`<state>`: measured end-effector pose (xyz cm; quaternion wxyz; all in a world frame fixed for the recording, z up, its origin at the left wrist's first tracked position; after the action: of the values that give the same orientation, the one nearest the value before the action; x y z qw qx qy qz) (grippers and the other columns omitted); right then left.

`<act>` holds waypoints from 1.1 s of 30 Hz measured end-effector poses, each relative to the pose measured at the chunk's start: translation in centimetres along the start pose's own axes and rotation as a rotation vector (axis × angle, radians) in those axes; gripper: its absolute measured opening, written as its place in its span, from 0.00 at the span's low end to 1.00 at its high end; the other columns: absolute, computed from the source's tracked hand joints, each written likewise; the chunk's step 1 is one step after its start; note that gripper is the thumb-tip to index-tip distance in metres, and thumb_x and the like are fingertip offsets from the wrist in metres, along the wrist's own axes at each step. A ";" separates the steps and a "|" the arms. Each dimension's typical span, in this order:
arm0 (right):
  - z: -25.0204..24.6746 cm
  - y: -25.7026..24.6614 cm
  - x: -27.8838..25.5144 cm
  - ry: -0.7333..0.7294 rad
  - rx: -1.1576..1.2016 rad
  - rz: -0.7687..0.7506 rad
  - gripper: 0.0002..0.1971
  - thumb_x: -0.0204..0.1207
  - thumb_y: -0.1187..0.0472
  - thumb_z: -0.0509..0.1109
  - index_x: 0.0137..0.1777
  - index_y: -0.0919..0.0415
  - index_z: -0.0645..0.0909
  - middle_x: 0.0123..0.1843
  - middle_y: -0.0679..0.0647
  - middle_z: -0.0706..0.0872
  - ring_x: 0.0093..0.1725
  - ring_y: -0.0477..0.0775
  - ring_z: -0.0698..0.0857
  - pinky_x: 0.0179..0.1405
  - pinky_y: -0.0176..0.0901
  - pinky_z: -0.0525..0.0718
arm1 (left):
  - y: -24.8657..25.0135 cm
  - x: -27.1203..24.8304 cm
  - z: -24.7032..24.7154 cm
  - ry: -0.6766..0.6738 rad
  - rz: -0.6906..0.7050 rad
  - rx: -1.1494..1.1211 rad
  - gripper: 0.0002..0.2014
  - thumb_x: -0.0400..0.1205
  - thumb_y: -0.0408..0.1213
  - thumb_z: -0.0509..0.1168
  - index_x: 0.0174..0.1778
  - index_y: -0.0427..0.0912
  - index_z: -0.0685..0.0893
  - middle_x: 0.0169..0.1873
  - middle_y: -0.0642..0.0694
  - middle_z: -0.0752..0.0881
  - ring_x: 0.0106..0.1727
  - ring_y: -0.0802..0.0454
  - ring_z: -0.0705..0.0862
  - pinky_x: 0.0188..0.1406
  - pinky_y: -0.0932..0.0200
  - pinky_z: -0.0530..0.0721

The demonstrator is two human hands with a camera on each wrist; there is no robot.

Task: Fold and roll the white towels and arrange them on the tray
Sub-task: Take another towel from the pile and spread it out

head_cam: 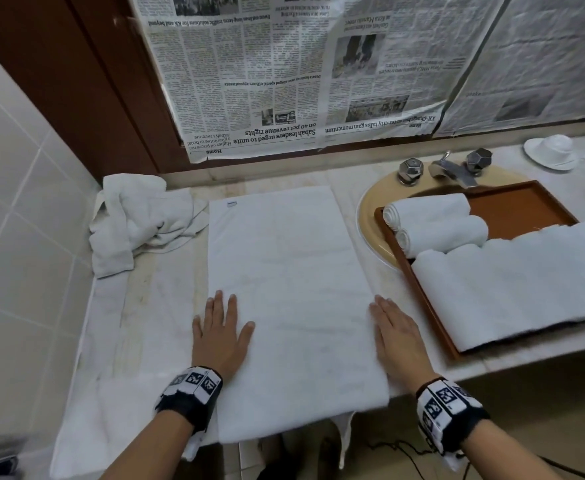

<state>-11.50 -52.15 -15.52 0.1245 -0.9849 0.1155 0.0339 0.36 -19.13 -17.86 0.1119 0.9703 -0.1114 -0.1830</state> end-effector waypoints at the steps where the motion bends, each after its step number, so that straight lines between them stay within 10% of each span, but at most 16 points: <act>1: -0.5 -0.8 -0.2 0.024 0.009 -0.018 0.24 0.82 0.56 0.59 0.78 0.56 0.74 0.80 0.55 0.74 0.78 0.58 0.75 0.73 0.58 0.75 | 0.6 -0.5 -0.1 0.003 0.008 -0.019 0.45 0.76 0.70 0.28 0.88 0.51 0.40 0.86 0.50 0.32 0.87 0.50 0.33 0.86 0.42 0.38; 6: -0.2 -3.3 -2.1 -0.024 0.051 -0.127 0.19 0.75 0.51 0.65 0.64 0.56 0.82 0.73 0.59 0.80 0.69 0.62 0.81 0.61 0.58 0.85 | 5.0 -6.5 1.3 0.016 0.048 -0.078 0.46 0.75 0.70 0.28 0.88 0.51 0.47 0.87 0.48 0.37 0.87 0.49 0.35 0.83 0.44 0.35; 12: 0.0 -0.7 -1.9 -0.038 0.291 -0.096 0.12 0.78 0.67 0.69 0.61 0.66 0.83 0.79 0.60 0.72 0.77 0.59 0.71 0.77 0.42 0.68 | 5.8 -9.1 5.0 0.074 -0.055 -0.056 0.40 0.79 0.66 0.28 0.88 0.54 0.40 0.87 0.48 0.35 0.87 0.49 0.35 0.85 0.41 0.36; 19: -0.9 -0.2 -3.9 -0.070 0.219 -0.020 0.13 0.76 0.51 0.74 0.50 0.60 0.79 0.56 0.54 0.73 0.55 0.54 0.74 0.54 0.45 0.79 | 5.7 -9.1 5.8 0.153 -0.100 -0.036 0.35 0.83 0.64 0.30 0.88 0.57 0.40 0.87 0.51 0.36 0.87 0.53 0.34 0.84 0.44 0.33; 33: -2.8 2.5 -3.8 -0.044 0.549 0.202 0.10 0.75 0.72 0.68 0.45 0.55 0.80 0.38 0.51 0.81 0.39 0.52 0.79 0.37 0.34 0.74 | 5.7 -9.1 5.7 0.150 -0.104 -0.050 0.38 0.81 0.65 0.28 0.88 0.56 0.40 0.87 0.51 0.36 0.87 0.51 0.35 0.84 0.43 0.34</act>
<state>-15.64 -54.40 -13.03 0.3847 -0.8969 0.2150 0.0351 -11.07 -23.20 -18.54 0.1345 0.9827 -0.0474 -0.1180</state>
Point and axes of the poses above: each hand's wrist, its own x-axis towards the middle knuckle, its own z-axis out of the palm, y = z × x, the point moved 8 cm from there along x, towards the middle knuckle
